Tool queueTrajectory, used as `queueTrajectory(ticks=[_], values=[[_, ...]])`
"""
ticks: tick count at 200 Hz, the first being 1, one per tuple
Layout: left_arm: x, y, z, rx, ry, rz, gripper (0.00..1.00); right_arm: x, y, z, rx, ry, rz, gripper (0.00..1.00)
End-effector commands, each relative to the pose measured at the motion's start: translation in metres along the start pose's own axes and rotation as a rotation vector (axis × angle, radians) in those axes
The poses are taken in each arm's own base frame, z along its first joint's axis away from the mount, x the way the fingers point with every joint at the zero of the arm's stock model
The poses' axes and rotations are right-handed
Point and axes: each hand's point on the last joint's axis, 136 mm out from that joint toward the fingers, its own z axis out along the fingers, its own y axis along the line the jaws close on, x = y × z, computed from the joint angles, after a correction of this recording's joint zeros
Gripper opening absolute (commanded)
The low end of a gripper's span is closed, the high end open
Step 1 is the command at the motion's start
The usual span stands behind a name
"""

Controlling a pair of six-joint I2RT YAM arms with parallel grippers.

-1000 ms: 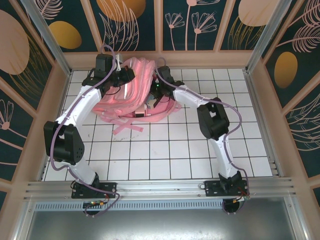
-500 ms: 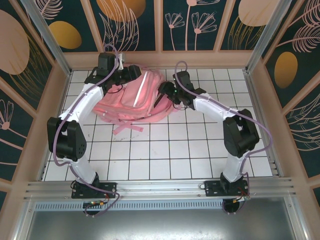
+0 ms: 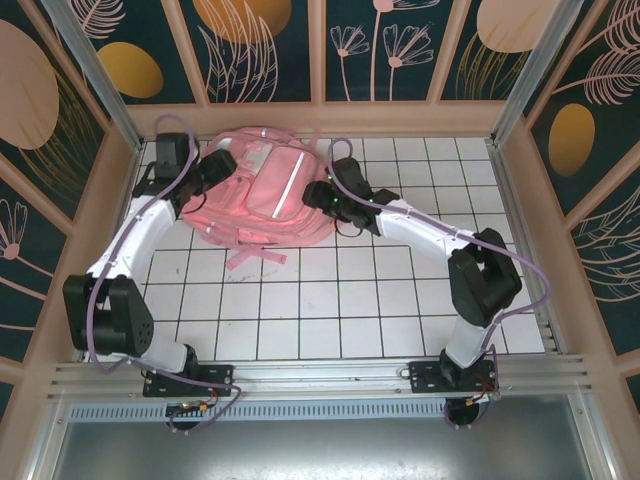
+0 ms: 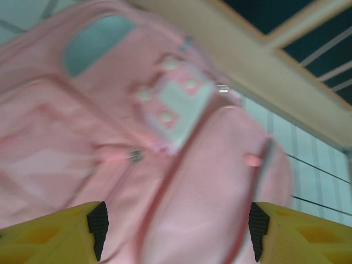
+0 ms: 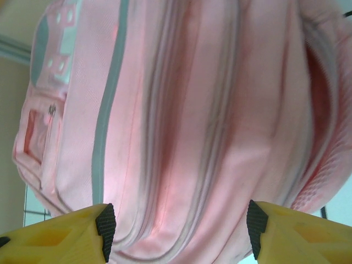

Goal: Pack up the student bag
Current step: Close the student bag at the top-center of the table, then zip the student bag at the top-center of the table.

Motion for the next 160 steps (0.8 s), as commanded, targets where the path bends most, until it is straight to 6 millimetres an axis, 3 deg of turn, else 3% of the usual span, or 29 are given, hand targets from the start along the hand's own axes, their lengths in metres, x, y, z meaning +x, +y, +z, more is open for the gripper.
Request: queueTrajectory(ticks=[1,26,31,51,93,117,141,160], values=[[0.024,0.061,-0.007,-0.165,0.027,-0.112,0.69,0.010,0.014,0.001,-0.007,0.009,-0.096,0.66],[0.048,0.106,-0.010,-0.230,0.060,-0.216,0.65,0.028,0.037,0.004,-0.060,0.020,-0.178,0.65],[0.061,0.117,-0.008,-0.243,0.085,-0.236,0.64,0.031,0.042,0.005,-0.068,0.022,-0.192,0.65],[0.081,0.133,-0.003,-0.229,0.118,-0.294,0.60,0.047,0.060,0.009,-0.088,0.049,-0.261,0.62],[0.093,0.110,0.014,-0.014,0.154,-0.352,0.61,0.083,0.092,0.018,-0.111,0.084,-0.408,0.59],[0.102,0.112,0.021,0.015,0.162,-0.373,0.60,0.100,0.103,0.025,-0.121,0.107,-0.460,0.58],[0.111,0.111,0.034,0.069,0.187,-0.414,0.50,0.112,0.118,0.025,-0.159,0.076,-0.532,0.59],[0.109,0.109,0.040,0.091,0.185,-0.434,0.39,0.121,0.119,0.029,-0.157,0.079,-0.555,0.59]])
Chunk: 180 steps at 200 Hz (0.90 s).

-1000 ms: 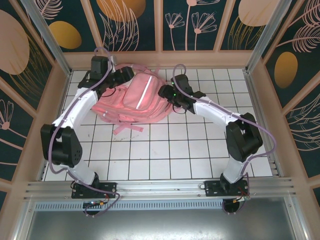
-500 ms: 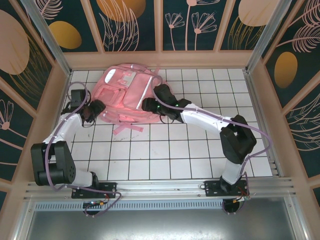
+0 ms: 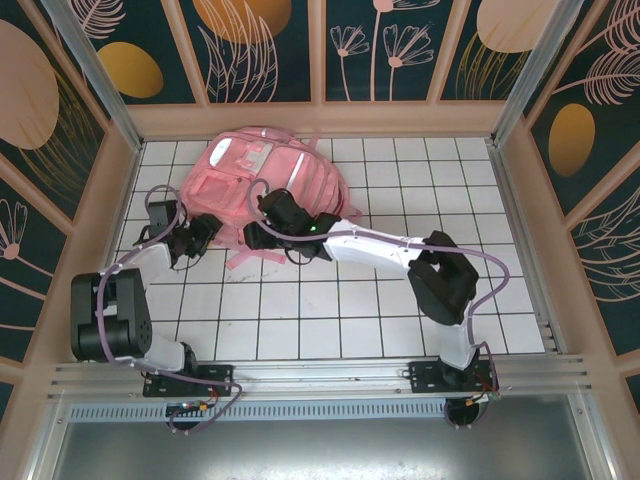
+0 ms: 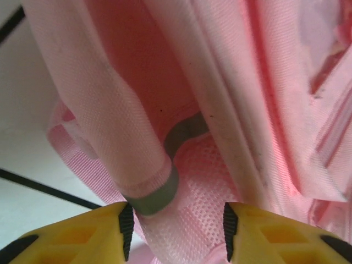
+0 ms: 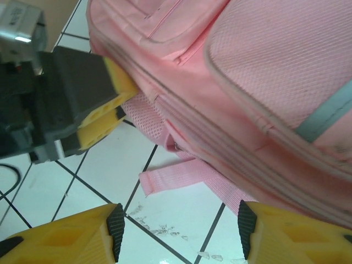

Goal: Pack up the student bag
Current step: Zip the student bag at the top-center of the table.

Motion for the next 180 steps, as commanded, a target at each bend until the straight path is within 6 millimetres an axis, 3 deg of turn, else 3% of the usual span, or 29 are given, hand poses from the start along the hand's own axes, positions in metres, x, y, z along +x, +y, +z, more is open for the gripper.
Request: queueTrajectory(ticks=[1,43,67,79,131,180], values=[[-0.003,-0.015,0.007,0.103,0.005,-0.023,0.38,-0.003,0.008,0.006,0.007,-0.035,-0.071,0.59],[-0.008,-0.025,0.008,0.150,-0.004,-0.027,0.14,0.012,0.014,0.016,0.014,-0.008,-0.101,0.58],[-0.012,-0.026,0.012,0.148,-0.007,-0.025,0.13,0.021,0.021,0.026,0.014,-0.010,-0.157,0.58],[-0.012,-0.025,0.014,0.147,-0.002,-0.024,0.00,0.025,0.023,0.032,0.016,-0.003,-0.168,0.58],[-0.017,-0.037,0.009,0.164,-0.007,-0.001,0.00,0.037,0.016,0.068,0.068,0.021,-0.181,0.47],[-0.019,-0.039,0.014,0.174,0.006,-0.006,0.00,0.034,-0.002,0.099,0.118,0.002,-0.147,0.40]])
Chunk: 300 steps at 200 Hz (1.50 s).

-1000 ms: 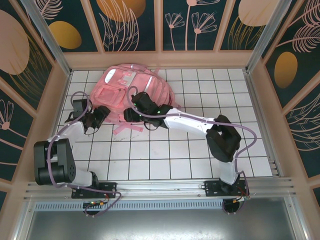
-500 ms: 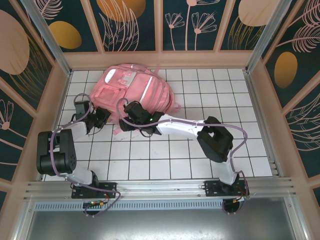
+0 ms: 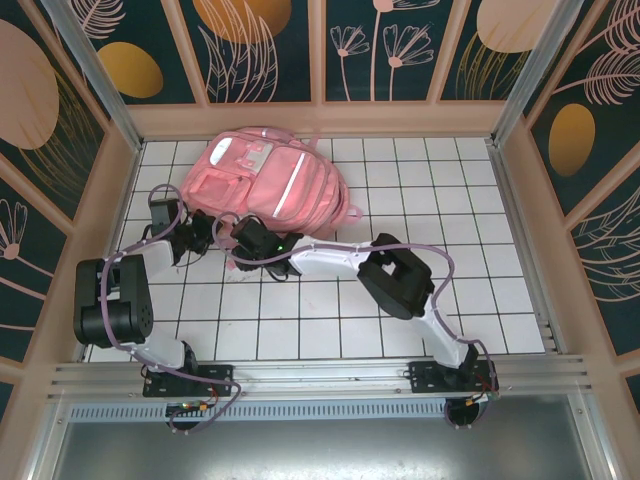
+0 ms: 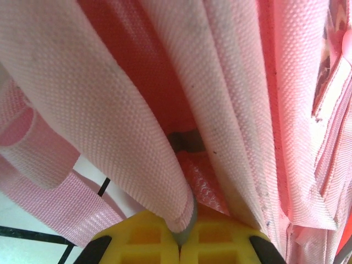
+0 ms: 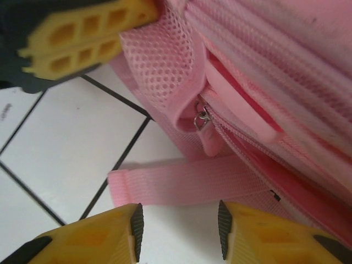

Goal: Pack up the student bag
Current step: Zip the student bag at the top-center of the table.

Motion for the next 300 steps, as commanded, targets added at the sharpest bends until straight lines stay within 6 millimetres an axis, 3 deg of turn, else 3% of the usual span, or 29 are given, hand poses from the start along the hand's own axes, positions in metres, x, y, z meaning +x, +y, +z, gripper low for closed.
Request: queueTrajectory(ticks=[1,92,126,144,152,200,268,300], values=[[-0.014,-0.024,0.001,0.072,-0.021,0.050,0.00,-0.019,-0.008,0.014,0.030,-0.054,0.032,0.39],[-0.011,-0.021,0.003,0.079,-0.014,0.033,0.00,-0.031,-0.034,0.053,0.141,-0.115,0.080,0.35],[-0.010,-0.022,0.002,0.082,-0.015,0.030,0.00,-0.036,-0.041,0.063,0.198,-0.141,0.097,0.21],[-0.010,-0.022,0.001,0.078,-0.019,0.035,0.00,-0.038,-0.044,0.063,0.211,-0.150,0.107,0.05],[-0.011,-0.023,0.001,0.075,-0.022,0.038,0.00,-0.039,-0.044,0.061,0.216,-0.151,0.111,0.00],[-0.019,-0.018,0.000,0.025,-0.052,0.032,0.00,-0.036,-0.051,0.027,0.231,-0.144,0.127,0.00],[-0.032,-0.009,0.000,-0.048,-0.100,0.028,0.00,0.000,-0.086,-0.029,0.326,-0.111,0.186,0.00],[-0.045,0.001,-0.003,-0.106,-0.138,0.018,0.00,0.025,-0.113,-0.052,0.413,-0.080,0.200,0.00]])
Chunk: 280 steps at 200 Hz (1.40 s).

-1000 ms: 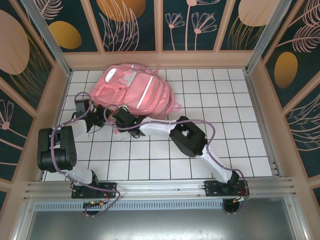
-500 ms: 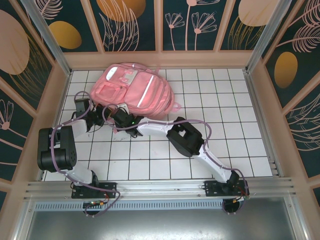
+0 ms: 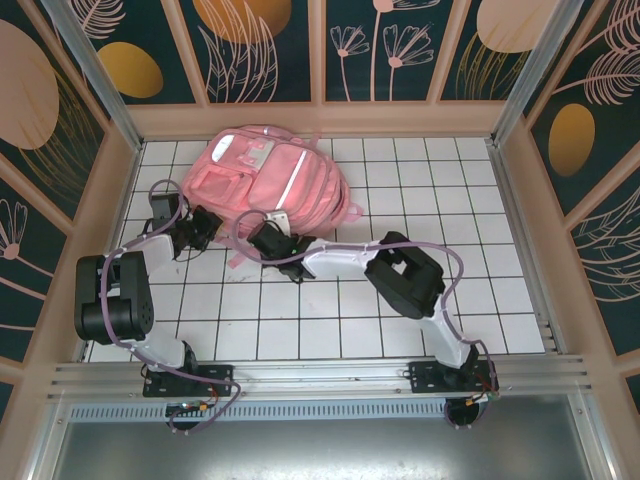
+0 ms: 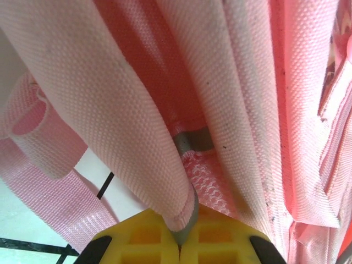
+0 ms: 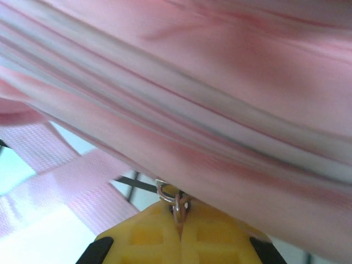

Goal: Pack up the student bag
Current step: Zip the student bag at the top-center of the table.

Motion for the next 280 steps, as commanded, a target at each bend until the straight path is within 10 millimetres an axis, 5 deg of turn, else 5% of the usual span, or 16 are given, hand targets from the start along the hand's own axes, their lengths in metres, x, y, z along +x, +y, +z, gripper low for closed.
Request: queueTrajectory(ticks=[1,71,119,151,185,245,280], values=[[-0.036,0.003,-0.005,-0.062,-0.126,0.026,0.00,0.000,-0.041,-0.023,0.123,-0.012,0.036,0.00],[-0.081,0.034,-0.013,-0.212,-0.204,-0.016,0.00,0.011,-0.126,-0.057,0.259,-0.003,0.068,0.00],[-0.105,0.012,-0.010,-0.205,-0.194,0.034,0.01,0.000,-0.072,-0.055,0.054,0.022,-0.039,0.00],[-0.098,-0.011,-0.030,-0.134,-0.203,0.050,0.44,-0.002,-0.031,-0.049,-0.052,0.040,-0.064,0.00],[-0.062,-0.022,-0.039,-0.099,-0.119,0.063,0.55,-0.010,-0.017,-0.049,-0.091,0.028,-0.044,0.00],[0.053,-0.042,-0.025,-0.029,0.044,0.006,0.55,-0.014,-0.006,-0.054,-0.152,0.036,-0.059,0.00],[0.096,-0.049,-0.025,-0.003,0.058,-0.035,0.56,-0.021,-0.004,-0.063,-0.210,0.024,-0.023,0.00]])
